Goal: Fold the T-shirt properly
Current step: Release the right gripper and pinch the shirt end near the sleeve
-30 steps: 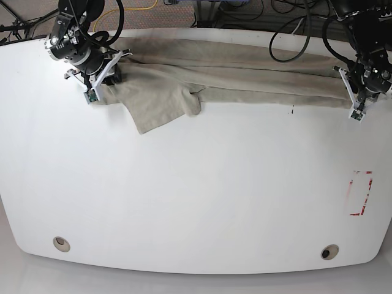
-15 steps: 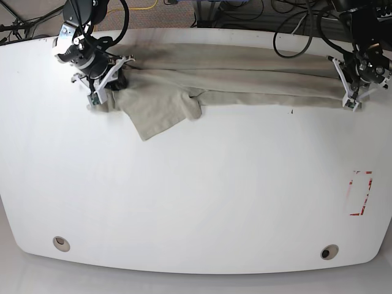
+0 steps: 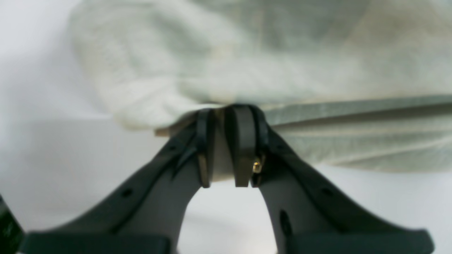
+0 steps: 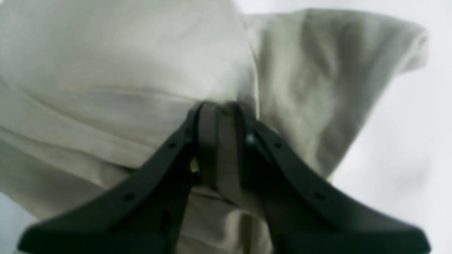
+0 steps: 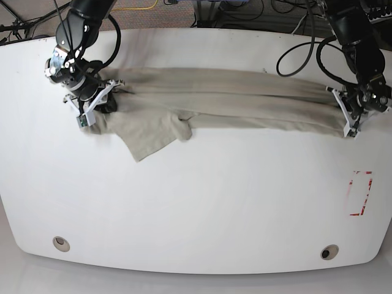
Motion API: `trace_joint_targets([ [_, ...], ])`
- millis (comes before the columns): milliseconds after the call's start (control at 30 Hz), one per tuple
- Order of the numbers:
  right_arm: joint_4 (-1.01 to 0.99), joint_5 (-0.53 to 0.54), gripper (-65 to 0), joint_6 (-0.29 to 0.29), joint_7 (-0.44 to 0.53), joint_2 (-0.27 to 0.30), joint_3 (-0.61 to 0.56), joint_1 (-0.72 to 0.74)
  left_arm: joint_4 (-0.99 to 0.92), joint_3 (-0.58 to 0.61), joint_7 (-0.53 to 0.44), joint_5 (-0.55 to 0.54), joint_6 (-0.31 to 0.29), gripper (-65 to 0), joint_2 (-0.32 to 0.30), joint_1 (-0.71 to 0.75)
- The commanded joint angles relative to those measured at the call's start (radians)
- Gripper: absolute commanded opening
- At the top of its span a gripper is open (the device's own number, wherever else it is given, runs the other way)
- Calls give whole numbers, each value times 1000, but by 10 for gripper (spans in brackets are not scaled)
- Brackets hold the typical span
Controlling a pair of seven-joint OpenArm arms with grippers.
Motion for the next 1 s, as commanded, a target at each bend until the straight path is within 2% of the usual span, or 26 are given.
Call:
trace_joint_targets([
  [0,-11,-75,-549,-34,-60,14,19,10,0,1,11,15,-1,-556,-6,3],
  [233,14,-66,-531,-34,-75,14,16,52,2,9,11,13,-1,-492,-4,3],
  [300,55,-66,-487,-34,-89,13,16,52,2,9,11,13,-1,-478,-4,3],
  [500,184,-63,-295,-34,-135,-18,16,53,2,4,11,13,-1,-472,-4,3],
  [667,252,-65,-203,-34,-160,-36,13,95,2,4,11,13,-1,-471,-4,5],
  [967,137,-75,-190,-34,-152,-21,-105,208,2,4,11,13,-1,-468,-4,8],
])
